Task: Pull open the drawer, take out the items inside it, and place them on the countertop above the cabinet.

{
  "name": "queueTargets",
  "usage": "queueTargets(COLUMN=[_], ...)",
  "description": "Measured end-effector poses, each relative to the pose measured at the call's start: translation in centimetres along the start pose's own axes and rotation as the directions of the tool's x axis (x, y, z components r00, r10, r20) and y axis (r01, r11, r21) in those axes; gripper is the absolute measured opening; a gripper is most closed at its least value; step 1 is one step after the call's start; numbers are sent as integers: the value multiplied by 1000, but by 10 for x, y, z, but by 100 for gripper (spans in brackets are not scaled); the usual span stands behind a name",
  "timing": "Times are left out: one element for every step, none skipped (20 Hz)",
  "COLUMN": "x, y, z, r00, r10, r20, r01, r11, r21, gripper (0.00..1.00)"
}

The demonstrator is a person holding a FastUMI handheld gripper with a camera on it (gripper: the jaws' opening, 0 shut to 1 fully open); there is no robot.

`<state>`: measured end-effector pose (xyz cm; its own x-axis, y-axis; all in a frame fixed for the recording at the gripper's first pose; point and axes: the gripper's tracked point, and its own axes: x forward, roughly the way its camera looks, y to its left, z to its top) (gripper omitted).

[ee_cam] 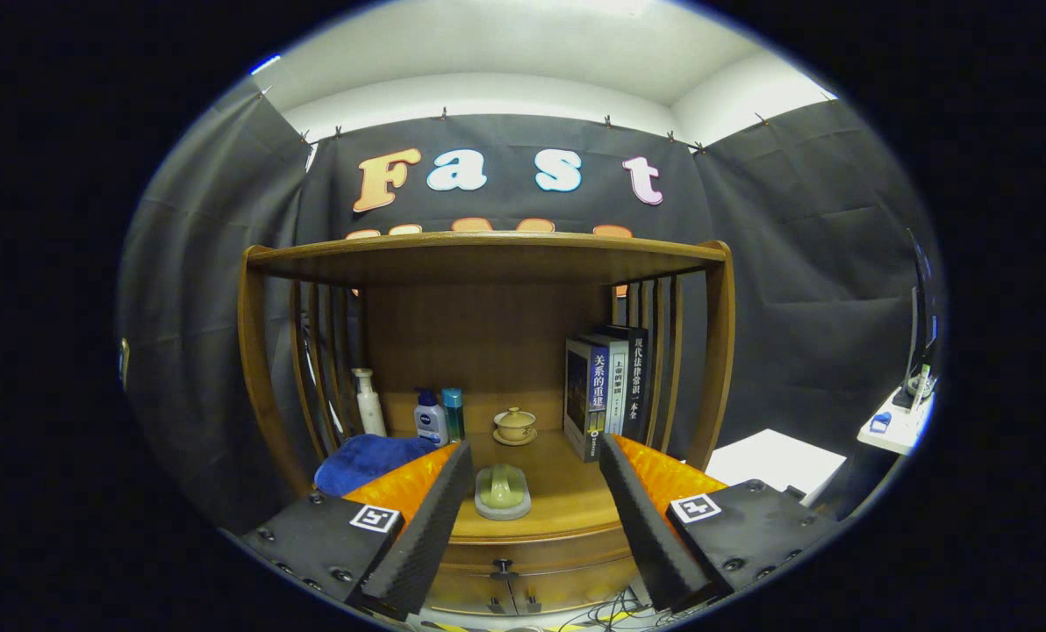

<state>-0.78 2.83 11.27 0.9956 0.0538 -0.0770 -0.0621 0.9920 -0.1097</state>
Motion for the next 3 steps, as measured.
queueTargets(x=[0, 0, 1], y=[1, 2, 3], z=[0, -1, -1], r00=[1000, 1000, 1000], r10=[4, 7, 11], r20=[0, 0, -1], r01=[-4, -7, -11], r11=[1000, 1000, 1000], r21=[4, 7, 9], gripper=[96, 96, 96])
